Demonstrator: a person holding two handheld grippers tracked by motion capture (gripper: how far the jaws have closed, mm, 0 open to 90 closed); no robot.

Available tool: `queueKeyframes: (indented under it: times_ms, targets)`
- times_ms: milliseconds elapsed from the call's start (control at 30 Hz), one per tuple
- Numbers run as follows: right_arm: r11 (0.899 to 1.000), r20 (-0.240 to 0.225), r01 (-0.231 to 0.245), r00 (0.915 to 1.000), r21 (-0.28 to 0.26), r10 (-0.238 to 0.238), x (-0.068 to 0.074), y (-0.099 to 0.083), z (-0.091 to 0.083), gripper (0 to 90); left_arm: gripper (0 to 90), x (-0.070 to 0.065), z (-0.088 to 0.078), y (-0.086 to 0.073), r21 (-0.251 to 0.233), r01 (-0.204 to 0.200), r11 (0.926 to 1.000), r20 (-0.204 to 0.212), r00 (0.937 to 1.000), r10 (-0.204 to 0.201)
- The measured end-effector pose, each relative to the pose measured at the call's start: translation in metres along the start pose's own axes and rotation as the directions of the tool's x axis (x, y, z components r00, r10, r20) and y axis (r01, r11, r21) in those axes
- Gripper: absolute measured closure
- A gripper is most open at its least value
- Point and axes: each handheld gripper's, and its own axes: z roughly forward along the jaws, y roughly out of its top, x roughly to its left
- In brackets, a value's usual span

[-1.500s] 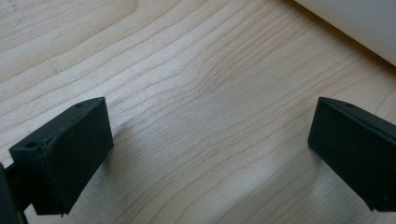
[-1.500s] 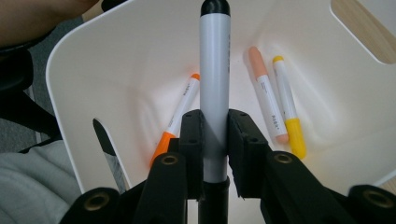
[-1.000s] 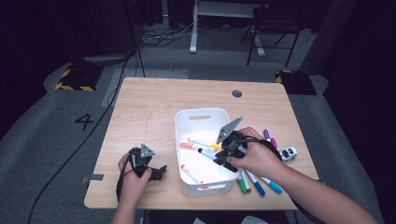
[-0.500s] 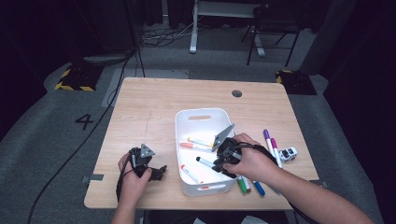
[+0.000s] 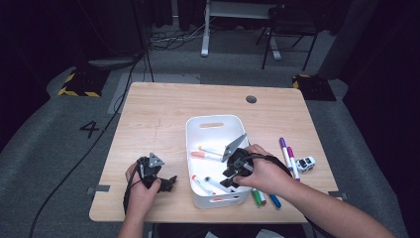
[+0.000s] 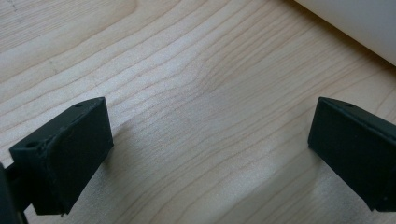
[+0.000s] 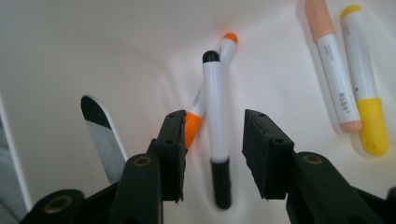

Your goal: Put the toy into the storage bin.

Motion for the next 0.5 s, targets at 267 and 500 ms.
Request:
queueKeyframes:
  times_ms: [267,500]
  targets:
    - [0.988,0.035,0.026,0.9992,-0.149,-0.021,-0.006,-0.002,-0.024,58.3,0.1,0.0,0.0,0.0,0.002,0.0,1.0,0.001,1.0,0.0]
    - [0.972,0.071,-0.012,0.997,-0.235,0.03,-0.016,-0.015,-0.053,58.9,0.1,0.0,0.0,0.0,0.0,0.0,1.0,0.0,1.0,0.0]
